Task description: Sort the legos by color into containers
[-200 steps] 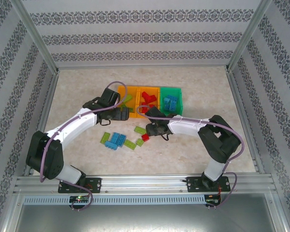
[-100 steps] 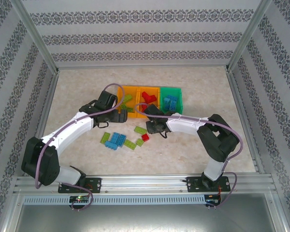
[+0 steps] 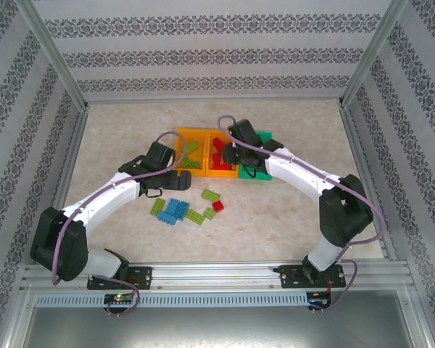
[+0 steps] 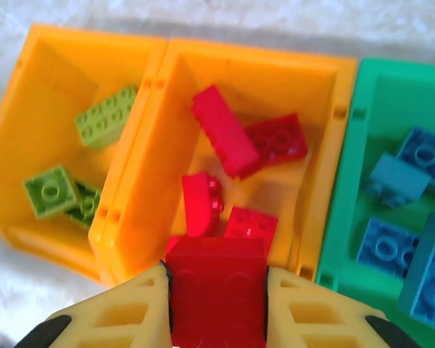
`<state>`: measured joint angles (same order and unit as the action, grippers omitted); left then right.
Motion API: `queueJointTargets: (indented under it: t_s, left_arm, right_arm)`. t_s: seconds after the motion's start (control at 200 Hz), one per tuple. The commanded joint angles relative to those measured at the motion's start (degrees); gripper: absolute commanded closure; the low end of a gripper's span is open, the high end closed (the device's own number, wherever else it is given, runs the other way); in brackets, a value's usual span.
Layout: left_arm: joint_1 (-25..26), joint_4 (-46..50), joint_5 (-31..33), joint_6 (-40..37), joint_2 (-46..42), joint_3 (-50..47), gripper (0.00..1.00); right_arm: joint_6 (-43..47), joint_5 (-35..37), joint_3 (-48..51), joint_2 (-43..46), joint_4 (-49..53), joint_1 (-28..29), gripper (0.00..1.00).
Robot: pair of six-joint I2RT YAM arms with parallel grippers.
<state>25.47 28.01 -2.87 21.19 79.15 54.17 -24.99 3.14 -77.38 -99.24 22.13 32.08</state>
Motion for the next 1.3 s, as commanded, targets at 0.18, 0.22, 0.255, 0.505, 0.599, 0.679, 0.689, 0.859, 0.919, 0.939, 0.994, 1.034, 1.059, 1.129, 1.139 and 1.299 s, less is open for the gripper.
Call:
queueJointTargets:
  t_s: [0.18,0.22,0.255,0.505,0.599,0.679,0.689,0.859,0.919,0.939,0.994,1.034,1.059,1.129,1.139,1.299]
  left_arm:
    - [4.98,-2.49,-1.35,-2.53,2.5,-0.21,0.0]
    - [5.85,-2.38,-1.33,-2.81,3.09,-0.04,0.0]
    - [6.64,-2.43,-1.38,-3.0,3.67,0.06,0.0]
    - [12.31,-2.65,-0.29,-4.53,9.14,1.75,0.0]
    - [13.6,-3.28,-0.29,-4.06,11.38,2.66,0.0]
    - [14.27,-3.96,-0.89,-3.55,13.05,3.68,0.0]
    - [14.26,-4.04,-0.97,-3.55,13.28,3.77,0.0]
    - [14.6,-4.63,-0.93,-2.81,16.31,6.07,0.0]
    - [14.69,-4.63,-1.04,-2.56,17.37,6.96,0.0]
    - [14.77,-4.55,-1.02,-2.39,17.78,7.27,0.0]
    - [14.77,-4.25,-1.0,-1.83,18.88,8.04,0.0]
    - [14.78,-4.02,-1.17,-1.52,19.72,8.6,0.0]
    - [14.76,-4.02,-1.38,-1.38,20.16,8.91,0.0]
    - [15.11,-4.02,-1.81,-1.06,21.27,9.64,0.0]
    - [15.19,-4.02,-1.86,-1.0,21.49,9.75,0.0]
    - [16.1,-2.97,-0.84,-1.41,23.97,12.08,0.0]
  right_arm:
    - [1.32,-0.38,-12.75,-12.31,4.95,-3.01,0.72]
    - [1.11,0.08,-14.41,-13.66,5.35,-3.53,0.72]
    - [1.01,0.11,-15.76,-14.82,5.78,-3.89,0.72]
    - [0.54,0.58,-22.57,-20.63,9.28,-5.63,0.69]
    - [0.25,0.8,-23.4,-21.62,9.98,-6.01,0.67]
    - [0.3,0.72,-24.11,-22.18,10.71,-6.15,0.63]
    - [0.36,0.66,-24.23,-22.28,10.8,-6.1,0.62]
    - [0.65,0.77,-24.76,-22.51,11.53,-6.32,0.51]
    - [0.57,0.47,-24.68,-22.13,11.55,-6.28,0.48]
    - [0.52,0.26,-24.52,-21.88,11.52,-6.28,0.48]
    - [0.35,-0.17,-23.67,-20.96,10.81,-6.24,0.46]
    - [0.18,-0.4,-23.0,-20.05,10.36,-6.15,0.44]
    - [0.15,-0.57,-22.61,-19.52,10.22,-6.09,0.44]
    - [0.33,-0.93,-21.44,-18.09,9.97,-5.89,0.41]
    - [0.31,-0.94,-21.24,-17.81,9.96,-5.84,0.41]
    - [0.48,-0.94,-16.29,-13.86,8.39,-5.53,0.39]
